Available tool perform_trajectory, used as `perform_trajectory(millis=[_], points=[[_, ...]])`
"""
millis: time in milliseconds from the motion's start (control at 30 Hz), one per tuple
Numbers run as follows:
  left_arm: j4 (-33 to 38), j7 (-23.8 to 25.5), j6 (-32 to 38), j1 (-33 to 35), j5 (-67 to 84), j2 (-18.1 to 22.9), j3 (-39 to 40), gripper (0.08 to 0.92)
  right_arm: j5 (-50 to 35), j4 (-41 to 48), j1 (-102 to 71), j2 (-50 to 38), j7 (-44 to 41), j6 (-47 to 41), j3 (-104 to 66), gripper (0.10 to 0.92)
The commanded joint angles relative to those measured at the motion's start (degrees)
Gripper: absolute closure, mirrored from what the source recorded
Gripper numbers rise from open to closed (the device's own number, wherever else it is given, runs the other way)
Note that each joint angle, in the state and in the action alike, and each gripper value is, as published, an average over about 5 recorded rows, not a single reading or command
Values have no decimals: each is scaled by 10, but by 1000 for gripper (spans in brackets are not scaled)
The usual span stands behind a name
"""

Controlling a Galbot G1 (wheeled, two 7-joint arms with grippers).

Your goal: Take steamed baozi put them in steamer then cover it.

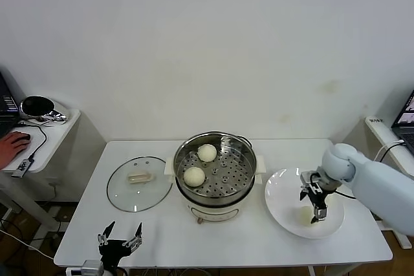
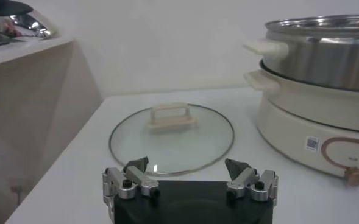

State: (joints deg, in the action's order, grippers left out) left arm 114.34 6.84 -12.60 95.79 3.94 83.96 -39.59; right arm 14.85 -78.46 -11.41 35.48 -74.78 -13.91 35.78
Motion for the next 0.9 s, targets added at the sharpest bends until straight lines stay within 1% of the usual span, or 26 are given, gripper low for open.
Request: perform_trajectory(millis=[33, 400, 733, 833, 900], points=[[-2, 0, 0, 0, -1, 0, 1, 177, 15, 5, -22, 3, 6, 1, -11, 203], [-2, 0, 0, 2, 0, 1, 3, 177, 21, 4, -34, 0, 17, 3, -18, 203], [-4, -1, 1, 2, -1, 2, 6, 177, 20, 5, -43, 2, 44, -4, -20, 207], [-4, -1, 1, 3, -1, 2, 6, 177, 19, 4, -45, 0, 42, -6, -24, 247], [-4, -1, 1, 3, -1, 2, 7, 177, 18, 3, -45, -3, 41, -8, -28, 295]])
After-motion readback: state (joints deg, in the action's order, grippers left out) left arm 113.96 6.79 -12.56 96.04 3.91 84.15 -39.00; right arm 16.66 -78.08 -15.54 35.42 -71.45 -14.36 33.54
